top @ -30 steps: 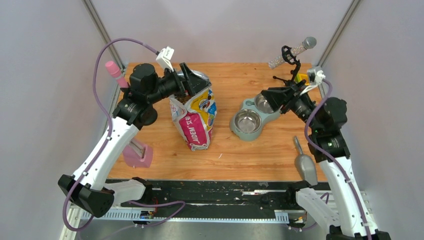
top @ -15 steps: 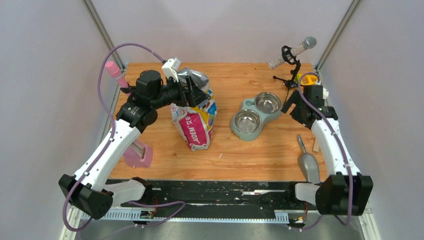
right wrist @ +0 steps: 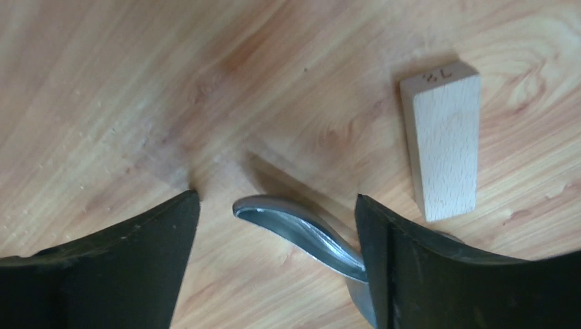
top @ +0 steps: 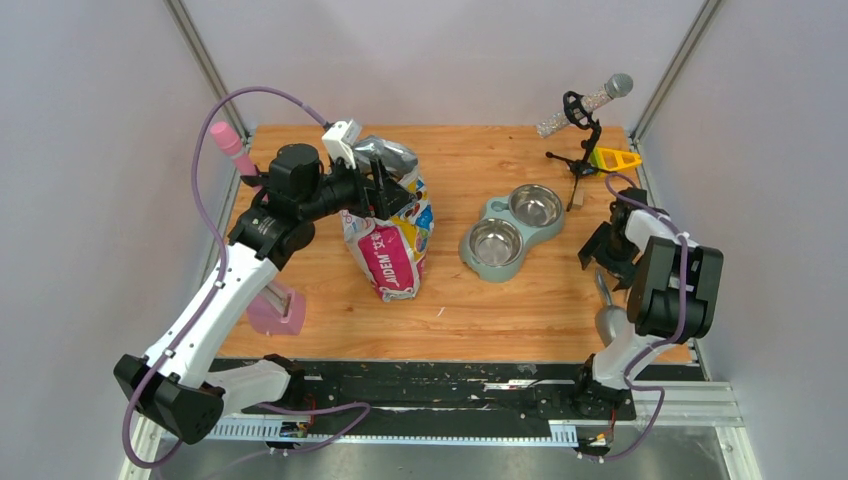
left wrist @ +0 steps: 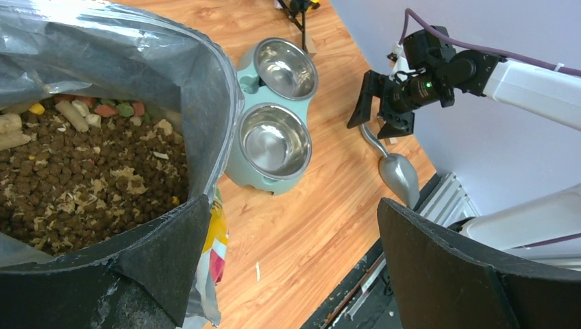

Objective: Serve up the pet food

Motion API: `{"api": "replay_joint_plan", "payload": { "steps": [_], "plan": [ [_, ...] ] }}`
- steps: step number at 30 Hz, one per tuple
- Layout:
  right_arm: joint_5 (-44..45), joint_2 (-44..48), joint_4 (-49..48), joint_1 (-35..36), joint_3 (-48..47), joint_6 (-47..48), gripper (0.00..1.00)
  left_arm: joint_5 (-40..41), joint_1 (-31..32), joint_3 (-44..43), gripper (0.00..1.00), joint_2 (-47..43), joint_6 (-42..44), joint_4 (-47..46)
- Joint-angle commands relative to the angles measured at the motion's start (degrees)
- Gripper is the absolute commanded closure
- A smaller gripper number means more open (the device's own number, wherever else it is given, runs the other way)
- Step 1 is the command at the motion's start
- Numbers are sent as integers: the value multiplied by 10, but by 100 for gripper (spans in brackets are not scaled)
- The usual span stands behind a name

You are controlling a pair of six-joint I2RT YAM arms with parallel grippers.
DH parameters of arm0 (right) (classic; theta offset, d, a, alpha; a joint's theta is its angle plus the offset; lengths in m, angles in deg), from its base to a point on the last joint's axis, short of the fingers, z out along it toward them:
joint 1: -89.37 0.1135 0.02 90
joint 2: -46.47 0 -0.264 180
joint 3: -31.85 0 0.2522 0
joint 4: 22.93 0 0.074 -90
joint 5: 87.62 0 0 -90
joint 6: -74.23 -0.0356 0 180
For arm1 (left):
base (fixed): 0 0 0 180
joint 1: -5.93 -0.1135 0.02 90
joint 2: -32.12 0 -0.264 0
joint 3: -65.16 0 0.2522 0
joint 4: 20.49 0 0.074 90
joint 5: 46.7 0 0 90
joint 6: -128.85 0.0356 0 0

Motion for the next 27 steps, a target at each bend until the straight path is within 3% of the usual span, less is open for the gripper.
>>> {"api": "replay_joint_plan", "payload": {
  "steps": [1,5,7,13,17,27],
  "plan": [
    [-14,-37,-17,-8,-14,20,22,7,3,-3,0,-4,19,8],
    [-14,-57,-13,-9,-8,18,44,21,3,-4,0,-4,24,15],
    [-20,-55,0,-8,-1,13,48,23,3,-2,0,-4,26,15],
    [-10,-21,8,1,27,-1,45,17,3,0,0,0,27,9],
    [-121,-28,-11,20,32,-12,52,17,3,5,0,2,28,5],
    [-267,1,-68,144,5,-7,46,33,3,17,0,-4,32,7]
  ]
}}
